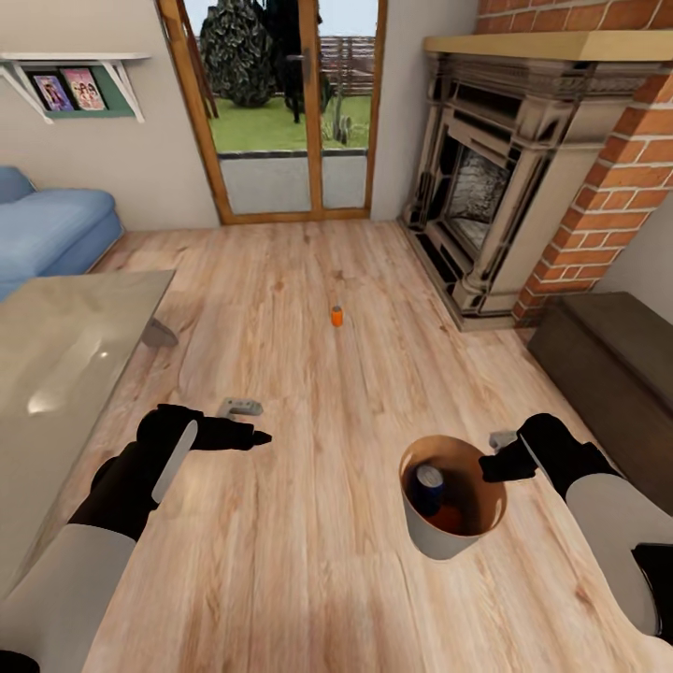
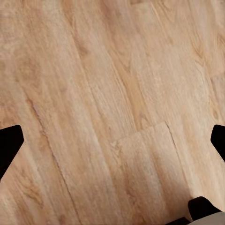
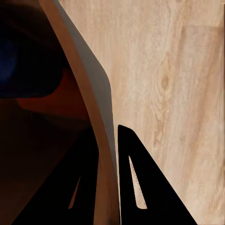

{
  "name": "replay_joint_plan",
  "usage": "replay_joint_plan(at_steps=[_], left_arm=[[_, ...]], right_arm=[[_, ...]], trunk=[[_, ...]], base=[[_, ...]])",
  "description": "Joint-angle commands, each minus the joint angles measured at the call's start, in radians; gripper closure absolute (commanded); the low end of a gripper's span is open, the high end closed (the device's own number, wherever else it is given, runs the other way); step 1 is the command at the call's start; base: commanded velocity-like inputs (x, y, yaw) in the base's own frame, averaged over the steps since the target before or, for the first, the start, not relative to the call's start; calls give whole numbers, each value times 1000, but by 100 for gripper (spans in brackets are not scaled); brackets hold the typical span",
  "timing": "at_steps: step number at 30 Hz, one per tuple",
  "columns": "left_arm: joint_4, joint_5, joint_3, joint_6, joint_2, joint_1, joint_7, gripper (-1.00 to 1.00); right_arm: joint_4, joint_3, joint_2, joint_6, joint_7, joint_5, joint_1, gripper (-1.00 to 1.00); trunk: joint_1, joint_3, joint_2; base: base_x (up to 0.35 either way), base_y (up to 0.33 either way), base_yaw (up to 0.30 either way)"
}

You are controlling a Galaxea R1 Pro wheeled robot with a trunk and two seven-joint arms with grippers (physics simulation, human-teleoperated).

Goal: Put the three can of soda from the living room inside the tash can in the kitchen.

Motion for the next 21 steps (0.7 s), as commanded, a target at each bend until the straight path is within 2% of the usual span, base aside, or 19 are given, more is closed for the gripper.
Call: replay_joint_plan(at_steps=[1, 21], left_arm=[[0, 0, 0, 0, 0, 0, 0, -100], [0, -2, 0, 0, -9, 0, 0, -100]], right_arm=[[1, -2, 0, 7, 3, -17, 0, 100], [0, -3, 1, 6, 5, -18, 1, 100]], trunk=[[0, 0, 0], [0, 28, 0]], base=[[298, -151, 105], [298, -151, 11]])
